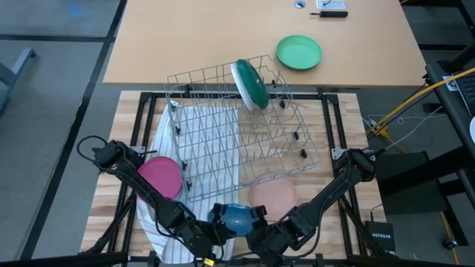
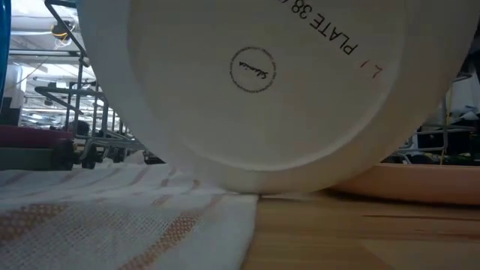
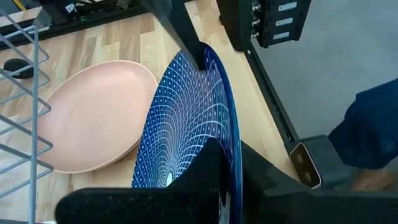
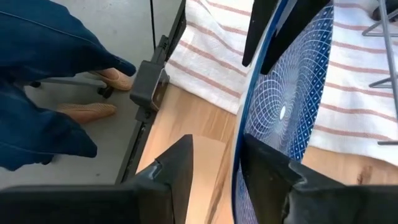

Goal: Sort dishes
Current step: Put the blue plate into the dish rack

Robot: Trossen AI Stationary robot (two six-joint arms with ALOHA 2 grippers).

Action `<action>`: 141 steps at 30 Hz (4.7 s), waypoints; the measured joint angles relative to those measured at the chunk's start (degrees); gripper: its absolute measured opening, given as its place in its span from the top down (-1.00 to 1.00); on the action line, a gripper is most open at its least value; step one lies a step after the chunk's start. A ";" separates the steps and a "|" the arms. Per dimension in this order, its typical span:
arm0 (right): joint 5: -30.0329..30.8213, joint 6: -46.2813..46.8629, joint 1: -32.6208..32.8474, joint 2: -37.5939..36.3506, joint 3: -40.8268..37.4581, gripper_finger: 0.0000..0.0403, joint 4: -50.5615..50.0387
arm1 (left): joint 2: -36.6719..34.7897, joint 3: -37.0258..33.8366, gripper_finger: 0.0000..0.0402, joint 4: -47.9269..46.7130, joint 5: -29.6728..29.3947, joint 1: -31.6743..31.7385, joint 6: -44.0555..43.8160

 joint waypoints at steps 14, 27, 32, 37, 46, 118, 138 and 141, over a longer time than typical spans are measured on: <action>-1.08 0.11 0.00 -7.35 0.04 0.33 -7.30 | -0.01 -0.04 0.97 6.88 1.25 -0.05 0.58; 6.21 0.11 0.00 -14.06 0.04 0.33 -16.17 | -4.92 -0.17 0.98 7.66 0.59 -0.13 -3.84; 9.58 0.10 -0.07 -16.78 0.04 0.33 -19.43 | -8.14 -0.17 0.98 7.82 -1.04 0.52 -4.67; 14.50 -0.14 -0.17 -20.65 0.04 0.33 -22.88 | -13.09 -0.17 0.97 8.09 -2.46 2.00 -5.00; 26.80 -4.29 -0.15 -29.81 0.04 0.33 -27.34 | -22.79 -0.15 0.98 7.83 -8.88 5.50 -4.74; 46.88 -4.01 -0.26 -49.03 -11.34 0.33 -40.80 | -17.32 -0.44 0.98 -3.31 -22.14 59.42 -52.95; 46.88 -3.93 -0.28 -49.27 -11.34 0.33 -40.77 | -17.20 -0.44 0.98 -3.27 -24.12 61.44 -54.25; 46.88 -3.93 -0.27 -49.27 -11.34 0.33 -40.78 | -16.51 -0.44 0.95 -3.53 -23.88 61.87 -54.25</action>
